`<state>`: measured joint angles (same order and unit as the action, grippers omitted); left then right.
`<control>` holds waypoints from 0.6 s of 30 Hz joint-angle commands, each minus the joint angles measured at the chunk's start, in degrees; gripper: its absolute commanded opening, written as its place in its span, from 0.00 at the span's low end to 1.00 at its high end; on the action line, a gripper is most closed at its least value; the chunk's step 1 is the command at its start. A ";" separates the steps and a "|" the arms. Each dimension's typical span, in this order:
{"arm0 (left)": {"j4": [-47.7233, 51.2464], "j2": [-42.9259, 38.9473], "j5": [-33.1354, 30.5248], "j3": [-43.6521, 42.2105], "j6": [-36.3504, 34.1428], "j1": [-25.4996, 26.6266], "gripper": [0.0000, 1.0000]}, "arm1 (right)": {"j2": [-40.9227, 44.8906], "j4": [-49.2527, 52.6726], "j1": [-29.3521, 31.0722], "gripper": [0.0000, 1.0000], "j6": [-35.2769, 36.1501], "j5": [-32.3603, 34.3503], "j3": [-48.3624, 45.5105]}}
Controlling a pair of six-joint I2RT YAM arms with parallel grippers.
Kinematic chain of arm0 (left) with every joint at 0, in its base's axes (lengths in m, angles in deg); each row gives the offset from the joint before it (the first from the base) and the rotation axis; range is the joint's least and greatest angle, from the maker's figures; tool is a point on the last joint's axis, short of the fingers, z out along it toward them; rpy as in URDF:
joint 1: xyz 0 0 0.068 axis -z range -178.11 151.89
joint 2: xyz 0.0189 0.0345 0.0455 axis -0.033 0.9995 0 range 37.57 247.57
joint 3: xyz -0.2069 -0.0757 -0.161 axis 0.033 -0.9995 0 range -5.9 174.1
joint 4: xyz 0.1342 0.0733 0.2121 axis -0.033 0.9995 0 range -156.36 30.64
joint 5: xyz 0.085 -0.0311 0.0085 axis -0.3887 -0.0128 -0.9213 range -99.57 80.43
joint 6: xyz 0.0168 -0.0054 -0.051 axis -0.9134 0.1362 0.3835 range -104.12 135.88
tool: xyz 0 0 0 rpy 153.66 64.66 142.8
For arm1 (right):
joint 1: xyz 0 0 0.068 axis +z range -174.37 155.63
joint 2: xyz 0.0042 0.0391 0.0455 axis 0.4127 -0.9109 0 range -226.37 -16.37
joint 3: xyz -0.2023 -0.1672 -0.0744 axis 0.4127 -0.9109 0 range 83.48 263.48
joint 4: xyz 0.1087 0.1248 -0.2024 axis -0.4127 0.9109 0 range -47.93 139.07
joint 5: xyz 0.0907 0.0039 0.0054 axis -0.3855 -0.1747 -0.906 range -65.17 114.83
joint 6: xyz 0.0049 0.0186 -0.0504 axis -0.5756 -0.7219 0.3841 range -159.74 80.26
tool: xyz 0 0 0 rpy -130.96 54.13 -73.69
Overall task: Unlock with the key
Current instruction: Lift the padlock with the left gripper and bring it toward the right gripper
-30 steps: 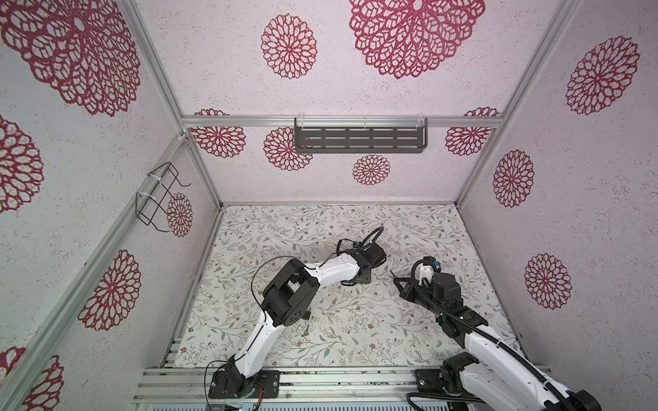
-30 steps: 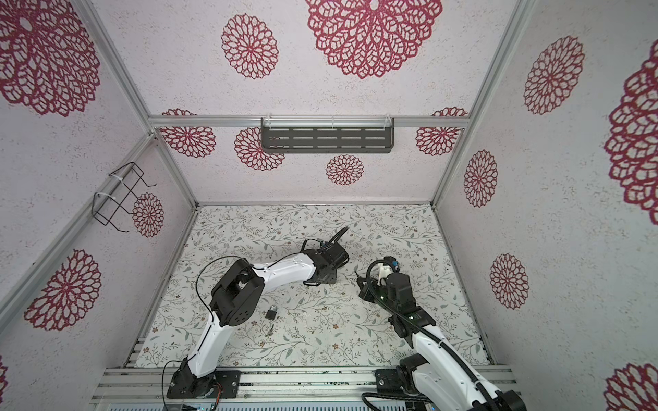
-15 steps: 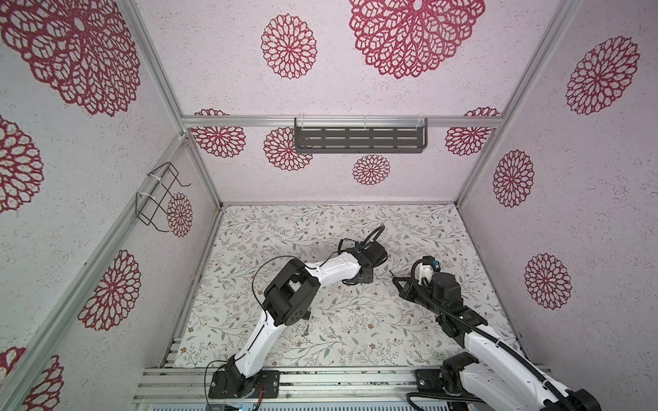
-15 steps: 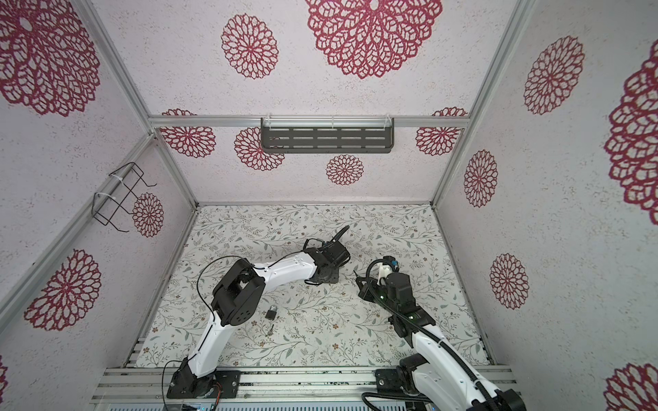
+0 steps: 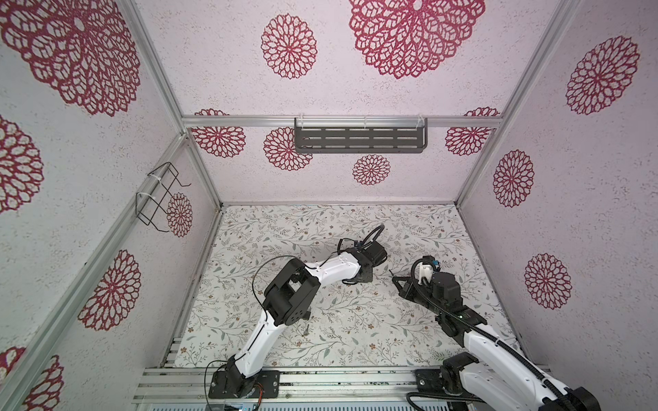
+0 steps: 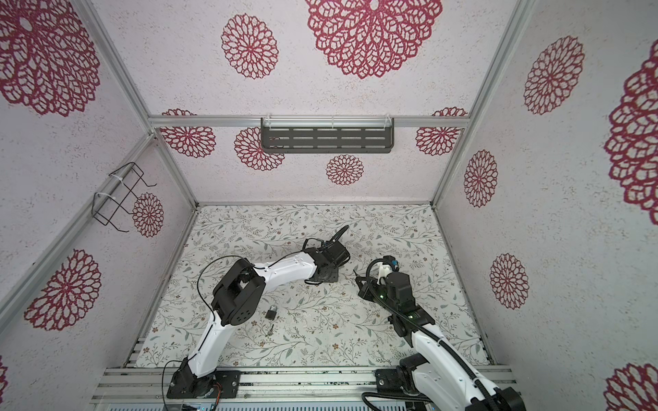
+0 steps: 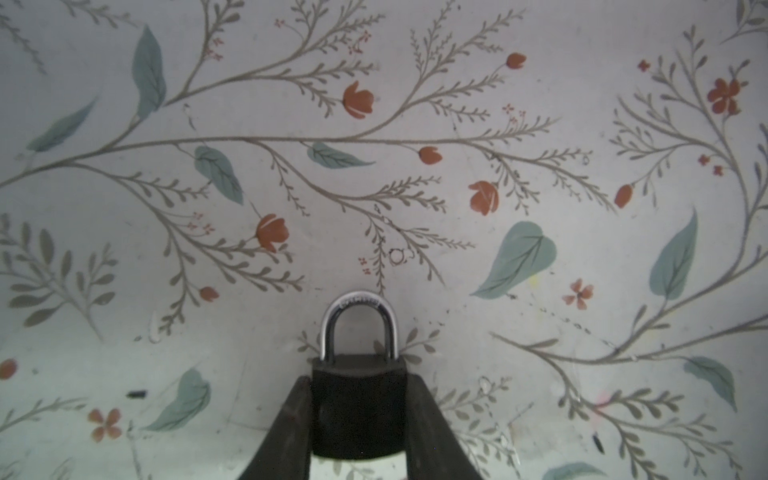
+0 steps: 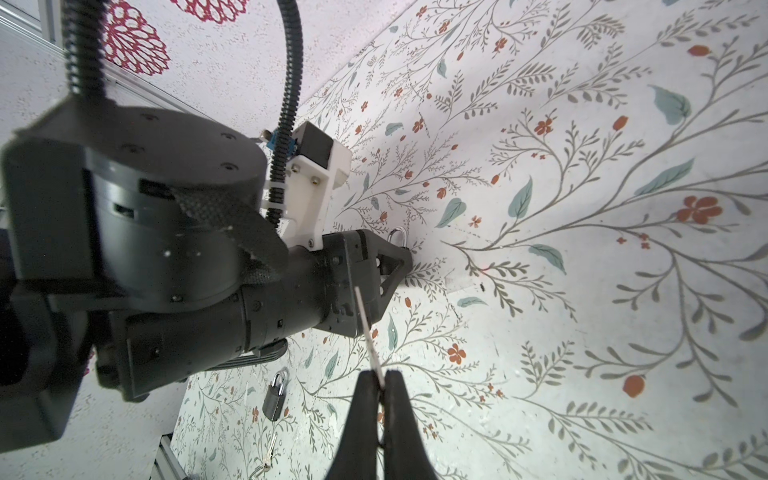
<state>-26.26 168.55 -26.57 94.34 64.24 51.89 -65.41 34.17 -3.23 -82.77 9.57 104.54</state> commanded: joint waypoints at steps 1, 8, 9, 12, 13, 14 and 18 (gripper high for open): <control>-0.40 0.59 0.49 -2.25 0.46 -0.44 0.24 | 0.28 -1.97 -0.41 0.00 -0.67 -0.67 0.31; -3.23 -3.53 0.69 -5.09 0.92 -0.48 0.13 | 0.63 -2.00 -0.35 0.00 -1.11 -1.25 0.39; -3.47 -4.04 0.73 -5.38 1.07 -0.47 0.13 | 0.69 -1.93 -0.35 0.00 -1.10 -1.17 0.35; -4.24 -5.98 0.49 -6.55 1.59 -0.44 0.10 | 0.89 -1.60 -0.37 0.00 -1.24 -1.03 0.35; -4.33 -6.16 0.48 -6.73 1.62 -0.48 0.10 | 0.93 -1.53 -0.37 0.00 -1.29 -1.05 0.38; -4.69 -6.87 0.35 -7.24 1.77 -0.47 0.09 | 1.08 -1.23 -0.41 0.00 -1.27 -1.21 0.54; -6.05 -9.16 -0.03 -9.05 2.33 -0.52 0.07 | 1.68 -0.92 -0.38 0.00 -0.67 -1.14 0.58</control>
<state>-30.40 163.98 -26.11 86.94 65.18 51.80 -65.16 34.24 -3.23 -83.34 9.20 104.54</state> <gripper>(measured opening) 0.342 0.049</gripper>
